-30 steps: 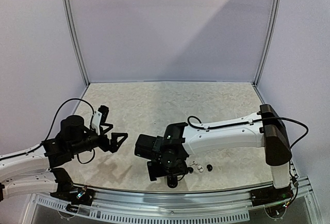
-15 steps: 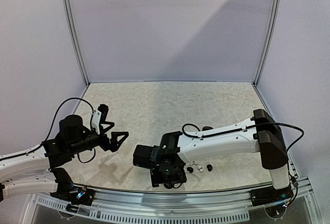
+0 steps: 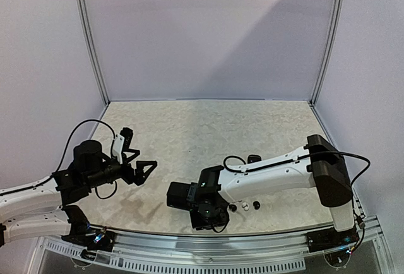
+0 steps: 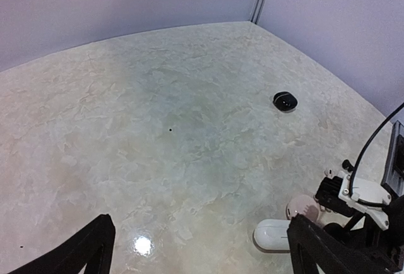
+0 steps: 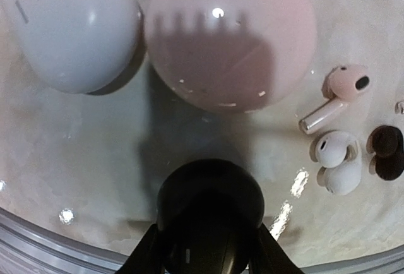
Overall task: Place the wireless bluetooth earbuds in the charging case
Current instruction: Pick up the charging case, then pass from the right arm to the left
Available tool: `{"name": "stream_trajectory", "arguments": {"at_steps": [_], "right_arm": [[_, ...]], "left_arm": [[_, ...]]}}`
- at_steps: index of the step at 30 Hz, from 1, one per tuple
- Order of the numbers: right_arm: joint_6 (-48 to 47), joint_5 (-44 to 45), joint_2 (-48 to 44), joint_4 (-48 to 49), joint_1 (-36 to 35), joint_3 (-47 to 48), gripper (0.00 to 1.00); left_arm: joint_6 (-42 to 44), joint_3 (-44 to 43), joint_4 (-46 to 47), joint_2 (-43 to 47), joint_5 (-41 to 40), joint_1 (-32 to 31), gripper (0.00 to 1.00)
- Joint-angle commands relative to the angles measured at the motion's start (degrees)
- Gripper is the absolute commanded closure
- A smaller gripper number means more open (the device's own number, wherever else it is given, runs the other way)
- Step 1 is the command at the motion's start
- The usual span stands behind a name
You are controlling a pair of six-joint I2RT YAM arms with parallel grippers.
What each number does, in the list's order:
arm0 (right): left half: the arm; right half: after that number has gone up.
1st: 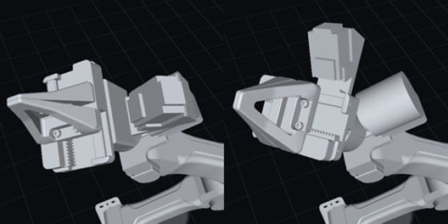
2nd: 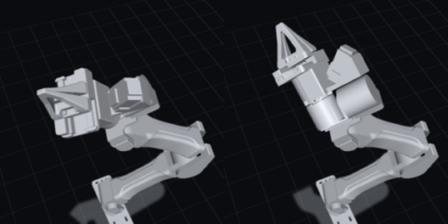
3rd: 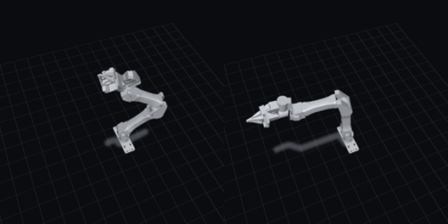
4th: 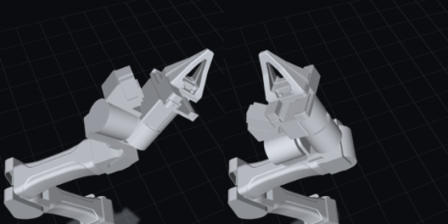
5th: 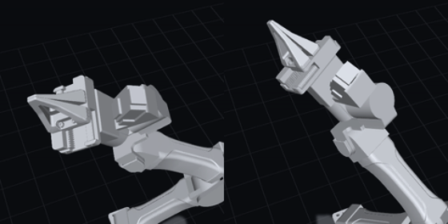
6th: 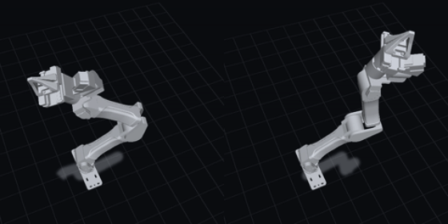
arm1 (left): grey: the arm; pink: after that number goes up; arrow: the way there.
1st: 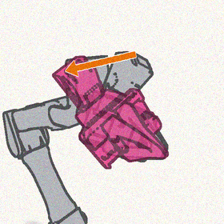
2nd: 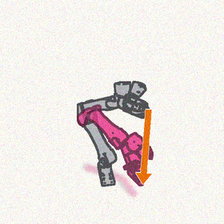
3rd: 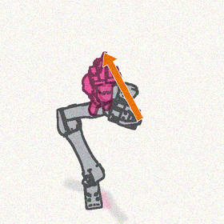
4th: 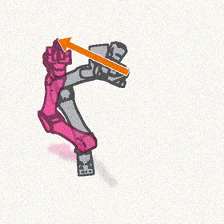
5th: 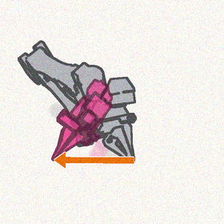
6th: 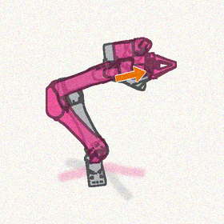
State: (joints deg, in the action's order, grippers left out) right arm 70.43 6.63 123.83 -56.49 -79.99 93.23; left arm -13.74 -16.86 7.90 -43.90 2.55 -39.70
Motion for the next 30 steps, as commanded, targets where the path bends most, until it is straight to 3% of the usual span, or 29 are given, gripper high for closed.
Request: {"name": "stream_trajectory", "arguments": {"at_steps": [1, 4, 7, 11, 12, 18, 22, 30], "right_arm": [[-2.6, 3.4, -0.41, 0.96, -0.21, -1.92, 0.71], [-6.65, 7.78, -2.36, -1.44, -0.24, -1.29, 0.78], [-16.13, 17.62, -6.15, -3.5, -0.78, 1.66, 0.82], [-36.18, 32.83, -12.64, 2.25, -2.76, 4.44, 0.86], [-44.99, 34.16, -14.2, 5.25, -2.88, 4.72, 0.87], [-83.54, 36.31, -18.59, 25.67, -2.93, 5.12, 0.89], [-99.32, 34.32, -18.84, 35.51, -3.0, 6.68, 0.88], [-107.49, 32.66, -15.4, 37.1, -3.41, 14.85, 0.88]], "left_arm": [[-0.35, -0.1, -0.45, 0.45, 3.35, 1.03, 0.06], [-0.95, -2.7, -4.26, 2.06, 6.27, 1.1, 0.1], [-2.93, -8.3, -11.18, 3.07, 10.07, 1.49, 0.14], [-4.27, -15.35, -17.21, 3.21, 20.64, 1.73, 0.23], [-4.19, -16.66, -16.99, 2.99, 24.51, 1.73, 0.23], [-2.07, -26.83, -20.59, -0.34, 38.98, 2.03, 0.19], [-3.64, -31.89, -21.6, -2.48, 42.73, 2.99, 0.11], [-9.23, -34.12, -22.17, -4.28, 43.84, 5.34, 0.25]]}}
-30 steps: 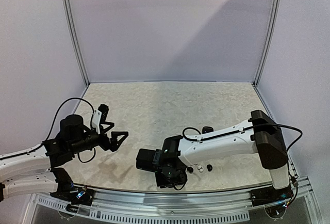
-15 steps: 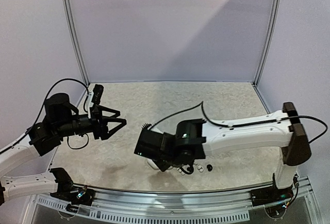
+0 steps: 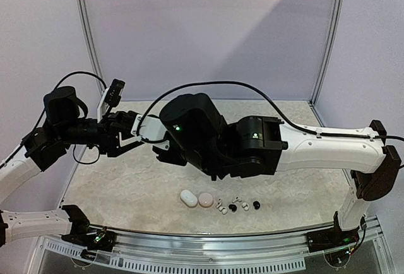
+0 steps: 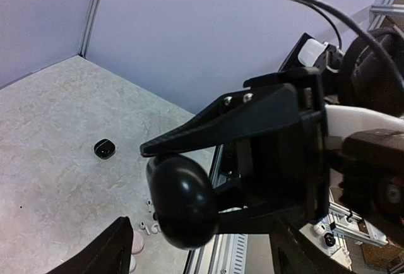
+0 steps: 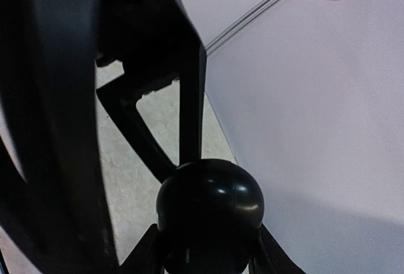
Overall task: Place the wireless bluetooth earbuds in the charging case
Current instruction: Pass from the right arm to the left
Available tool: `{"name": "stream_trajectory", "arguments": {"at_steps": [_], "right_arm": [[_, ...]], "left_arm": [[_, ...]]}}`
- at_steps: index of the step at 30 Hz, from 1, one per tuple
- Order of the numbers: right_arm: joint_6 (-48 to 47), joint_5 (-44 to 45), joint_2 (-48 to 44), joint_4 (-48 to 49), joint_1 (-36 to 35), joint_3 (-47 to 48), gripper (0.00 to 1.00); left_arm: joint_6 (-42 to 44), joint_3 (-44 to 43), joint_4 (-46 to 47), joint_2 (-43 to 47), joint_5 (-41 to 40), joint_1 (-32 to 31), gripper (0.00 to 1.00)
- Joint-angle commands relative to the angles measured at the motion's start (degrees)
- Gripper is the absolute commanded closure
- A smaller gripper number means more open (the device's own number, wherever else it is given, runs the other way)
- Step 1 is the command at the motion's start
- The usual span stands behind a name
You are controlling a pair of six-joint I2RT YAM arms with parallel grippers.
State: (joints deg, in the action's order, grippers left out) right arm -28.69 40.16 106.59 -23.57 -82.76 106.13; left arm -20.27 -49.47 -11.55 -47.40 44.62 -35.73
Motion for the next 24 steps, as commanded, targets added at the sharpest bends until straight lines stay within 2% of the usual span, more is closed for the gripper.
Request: {"name": "stream_trajectory", "arguments": {"at_steps": [1, 4, 8, 10, 12, 17, 22, 23, 24], "right_arm": [[-8.66, -1.32, 2.0, 4.44, -0.77, 2.35, 0.89], [-10.17, -0.81, 3.18, 4.43, -1.45, 3.32, 0.89], [-10.86, -0.1, 4.73, 4.06, -2.24, 5.0, 0.89], [-10.91, -0.02, 5.09, 4.14, -2.57, 5.44, 0.89], [-11.32, 0.33, 5.06, 4.96, -2.74, 5.61, 0.89], [-13.16, 1.44, 4.87, 6.61, -2.74, 5.51, 0.89], [-12.17, 2.2, 3.97, 7.92, -2.61, 4.17, 0.82], [-11.96, 2.45, 3.56, 8.42, -2.68, 3.38, 0.74], [-11.65, 2.79, 2.94, 9.23, -2.63, 2.66, 0.62]], "left_arm": [[-2.68, -1.65, -3.13, -0.73, 1.4, 1.69, 0.28], [-3.9, -2.18, -2.84, -0.52, -0.22, 2.8, 0.38], [-4.87, -2.17, -1.14, -0.18, 0.36, 3.54, 0.42], [-4.82, -1.97, -0.89, 0.0, 0.53, 3.47, 0.48], [-4.69, -1.86, -0.8, -0.25, 0.93, 3.47, 0.59], [-3.96, -1.96, -1.57, -1.04, 4.0, 3.47, 1.0], [-2.91, -2.19, -1.98, -1.4, 6.49, 3.47, 1.0], [-2.94, -2.21, -1.4, -1.53, 6.53, 3.5, 1.0], [-3.0, -2.28, -0.66, -1.6, 6.46, 3.47, 1.0]]}}
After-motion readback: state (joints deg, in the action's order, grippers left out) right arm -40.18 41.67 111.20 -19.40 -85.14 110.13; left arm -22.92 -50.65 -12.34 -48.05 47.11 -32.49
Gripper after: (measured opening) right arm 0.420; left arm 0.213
